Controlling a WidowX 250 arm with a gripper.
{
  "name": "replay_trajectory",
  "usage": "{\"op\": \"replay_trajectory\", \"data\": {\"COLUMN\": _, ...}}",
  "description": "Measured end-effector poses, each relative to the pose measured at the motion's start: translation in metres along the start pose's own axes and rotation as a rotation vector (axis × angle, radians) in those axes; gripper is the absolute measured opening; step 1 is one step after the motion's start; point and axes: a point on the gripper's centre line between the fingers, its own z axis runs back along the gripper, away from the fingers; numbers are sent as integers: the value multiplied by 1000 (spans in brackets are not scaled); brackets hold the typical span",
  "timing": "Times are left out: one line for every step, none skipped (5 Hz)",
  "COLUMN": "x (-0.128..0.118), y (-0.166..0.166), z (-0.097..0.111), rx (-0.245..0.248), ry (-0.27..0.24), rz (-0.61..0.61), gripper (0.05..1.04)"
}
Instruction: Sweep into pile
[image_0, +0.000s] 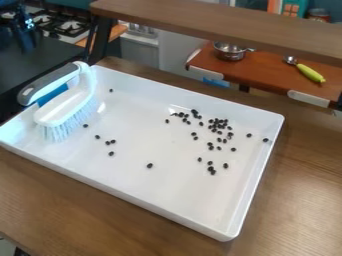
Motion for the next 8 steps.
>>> {"op": "replay_trajectory", "data": {"x": -4, "y": 1, "z": -17, "rx": -28, "ry": 34, "rz": 14, "gripper": 1001}}
{"op": "replay_trajectory", "data": {"x": -8, "y": -10, "z": -32, "rx": -58, "ry": 68, "rz": 31, "gripper": 1001}}
{"op": "replay_trajectory", "data": {"x": -9, "y": -27, "z": -35, "rx": -52, "ry": 63, "rz": 21, "gripper": 1001}}
{"op": "replay_trajectory", "data": {"x": -6, "y": -38, "z": -35, "rx": -59, "ry": 73, "rz": 21, "gripper": 1001}}
{"op": "replay_trajectory", "data": {"x": -8, "y": -46, "z": -36, "rx": -31, "ry": 64, "rz": 28, "gripper": 1001}}
{"op": "replay_trajectory", "data": {"x": -7, "y": -53, "z": -47, "rx": 35, "ry": 43, "rz": 3, "gripper": 1001}}
{"op": "replay_trajectory", "data": {"x": -2, "y": -45, "z": -50, "rx": 118, "ry": 26, "rz": -9, "gripper": 1001}}
{"op": "replay_trajectory", "data": {"x": -2, "y": -42, "z": -56, "rx": 160, "ry": 19, "rz": -17, "gripper": 1001}}
